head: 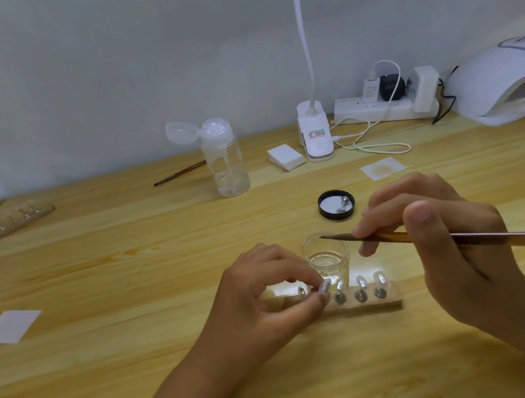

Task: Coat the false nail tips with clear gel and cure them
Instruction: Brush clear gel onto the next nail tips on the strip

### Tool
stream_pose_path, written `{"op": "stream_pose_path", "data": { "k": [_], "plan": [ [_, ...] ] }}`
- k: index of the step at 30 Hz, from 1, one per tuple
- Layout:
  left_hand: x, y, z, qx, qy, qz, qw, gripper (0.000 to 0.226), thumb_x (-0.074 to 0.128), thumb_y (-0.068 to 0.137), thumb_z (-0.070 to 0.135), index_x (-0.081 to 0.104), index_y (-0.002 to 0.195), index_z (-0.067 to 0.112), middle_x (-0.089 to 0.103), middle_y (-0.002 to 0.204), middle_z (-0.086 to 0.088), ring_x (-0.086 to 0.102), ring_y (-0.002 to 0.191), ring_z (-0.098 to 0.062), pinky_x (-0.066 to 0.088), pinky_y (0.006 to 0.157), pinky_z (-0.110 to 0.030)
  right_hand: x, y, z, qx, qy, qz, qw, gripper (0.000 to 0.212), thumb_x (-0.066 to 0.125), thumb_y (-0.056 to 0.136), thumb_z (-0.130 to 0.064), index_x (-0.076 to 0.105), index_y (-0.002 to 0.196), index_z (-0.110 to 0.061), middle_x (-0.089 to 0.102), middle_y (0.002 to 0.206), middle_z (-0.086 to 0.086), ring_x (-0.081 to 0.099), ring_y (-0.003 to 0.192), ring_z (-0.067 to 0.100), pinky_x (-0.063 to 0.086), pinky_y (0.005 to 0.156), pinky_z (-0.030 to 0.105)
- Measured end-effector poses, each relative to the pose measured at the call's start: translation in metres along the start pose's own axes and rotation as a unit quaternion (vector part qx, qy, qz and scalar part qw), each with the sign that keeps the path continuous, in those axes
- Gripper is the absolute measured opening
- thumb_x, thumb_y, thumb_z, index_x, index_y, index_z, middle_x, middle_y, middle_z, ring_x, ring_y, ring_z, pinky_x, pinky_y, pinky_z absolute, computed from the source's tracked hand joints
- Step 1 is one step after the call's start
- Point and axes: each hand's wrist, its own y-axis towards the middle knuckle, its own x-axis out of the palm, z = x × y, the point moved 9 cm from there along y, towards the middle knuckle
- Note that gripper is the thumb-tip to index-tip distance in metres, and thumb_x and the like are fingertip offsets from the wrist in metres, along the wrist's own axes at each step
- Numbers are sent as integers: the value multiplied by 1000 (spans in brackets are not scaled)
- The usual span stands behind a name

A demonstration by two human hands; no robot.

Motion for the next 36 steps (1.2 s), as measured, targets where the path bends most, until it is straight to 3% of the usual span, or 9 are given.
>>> {"op": "stream_pose_path", "data": {
  "k": [7, 19, 25, 36],
  "plan": [
    [4, 0, -1, 8, 33, -15, 999, 8, 79, 73, 21, 76, 80, 21, 73, 84, 14, 66, 88, -9, 44, 83, -46, 1, 0, -1, -4, -5, -4, 1000, 57, 28, 108, -39, 73, 85, -13, 68, 72, -12, 61, 95, 12, 43, 80, 42],
    [10, 0, -9, -9, 56, -29, 998, 7, 78, 72, 30, 75, 79, 30, 72, 99, 22, 62, 100, -1, 39, 88, -28, 1, 1, 1, -4, -14, -6, 1000, 55, 30, 108, -39, 73, 86, -13, 69, 74, -12, 62, 94, 13, 43, 80, 39],
    [14, 0, -16, -24, 64, -41, 997, 8, 78, 74, 32, 72, 79, 31, 68, 86, 15, 59, 88, -8, 45, 82, -35, 2, 0, 1, -6, -15, -9, 1000, 54, 30, 108, -39, 73, 85, -14, 68, 74, -12, 63, 94, 16, 43, 79, 40],
    [15, -1, -16, -29, 93, -50, 994, 8, 74, 76, 35, 67, 78, 31, 60, 75, 21, 55, 77, -5, 34, 72, -16, 4, 0, 1, -4, -27, -17, 999, 57, 30, 107, -37, 74, 82, -10, 68, 71, -11, 62, 93, 12, 43, 79, 41]
  ]
}}
